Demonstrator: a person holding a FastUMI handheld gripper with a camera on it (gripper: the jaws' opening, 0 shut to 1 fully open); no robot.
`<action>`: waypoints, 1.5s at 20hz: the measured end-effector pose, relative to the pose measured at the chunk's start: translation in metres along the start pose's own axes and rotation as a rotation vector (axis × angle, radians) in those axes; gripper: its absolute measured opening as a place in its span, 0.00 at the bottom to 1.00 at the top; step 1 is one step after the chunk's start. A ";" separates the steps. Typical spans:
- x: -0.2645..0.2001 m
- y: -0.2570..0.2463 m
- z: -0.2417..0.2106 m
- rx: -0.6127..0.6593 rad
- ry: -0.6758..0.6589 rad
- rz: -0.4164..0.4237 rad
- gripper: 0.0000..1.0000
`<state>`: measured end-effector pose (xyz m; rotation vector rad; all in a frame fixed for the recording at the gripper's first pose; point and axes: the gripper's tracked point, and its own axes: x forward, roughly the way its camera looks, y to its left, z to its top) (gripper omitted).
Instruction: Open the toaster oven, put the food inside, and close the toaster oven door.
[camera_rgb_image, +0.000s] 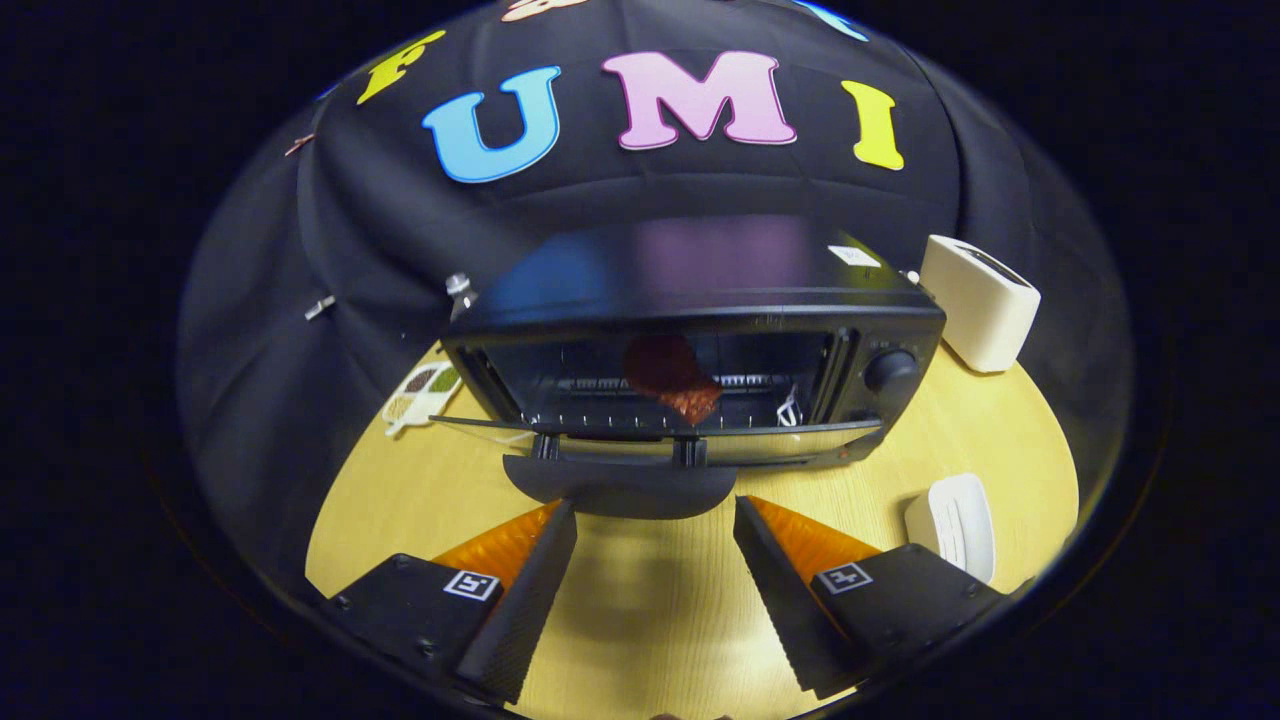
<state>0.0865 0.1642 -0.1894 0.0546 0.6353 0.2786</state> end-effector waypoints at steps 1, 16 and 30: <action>0.005 0.001 0.009 -0.006 -0.006 -0.005 0.98; -0.108 0.002 0.130 -0.017 -0.361 0.028 0.98; -0.229 -0.082 0.122 -0.066 -0.530 -0.156 0.98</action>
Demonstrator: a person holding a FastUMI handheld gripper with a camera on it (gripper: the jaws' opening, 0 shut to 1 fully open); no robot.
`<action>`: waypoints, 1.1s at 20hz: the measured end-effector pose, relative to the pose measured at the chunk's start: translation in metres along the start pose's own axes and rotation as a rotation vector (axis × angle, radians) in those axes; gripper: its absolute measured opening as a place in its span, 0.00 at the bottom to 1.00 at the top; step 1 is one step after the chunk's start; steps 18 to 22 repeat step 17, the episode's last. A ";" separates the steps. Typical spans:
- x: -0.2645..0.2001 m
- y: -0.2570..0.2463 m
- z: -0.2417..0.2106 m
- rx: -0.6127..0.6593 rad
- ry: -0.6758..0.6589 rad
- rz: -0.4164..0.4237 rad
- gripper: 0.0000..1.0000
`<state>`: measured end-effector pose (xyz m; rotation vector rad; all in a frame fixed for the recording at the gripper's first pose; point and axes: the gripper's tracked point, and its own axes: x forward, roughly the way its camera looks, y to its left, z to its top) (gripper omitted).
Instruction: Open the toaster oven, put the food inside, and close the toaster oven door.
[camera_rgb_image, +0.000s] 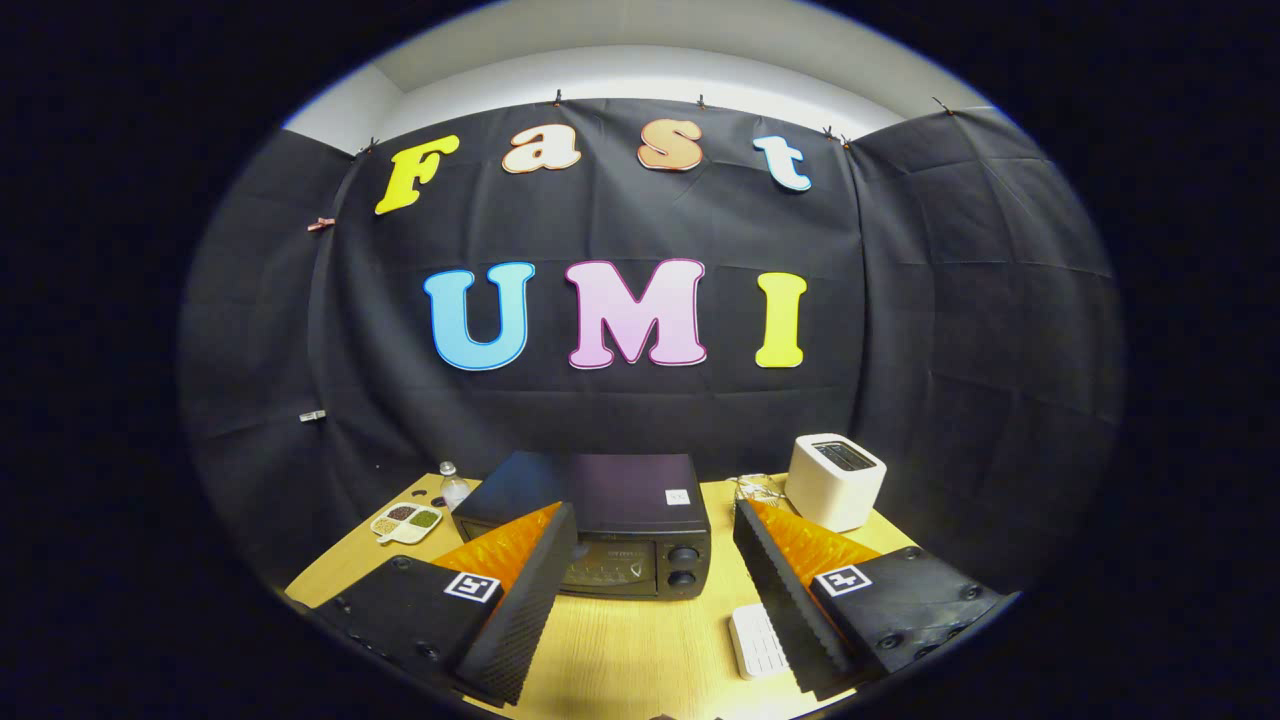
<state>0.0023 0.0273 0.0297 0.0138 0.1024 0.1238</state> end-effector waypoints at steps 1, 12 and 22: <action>-0.005 -0.004 0.002 0.005 -0.008 -0.010 0.98; -0.005 -0.009 0.000 0.002 0.012 -0.041 0.98; 0.005 0.004 0.001 -0.001 0.015 -0.016 0.98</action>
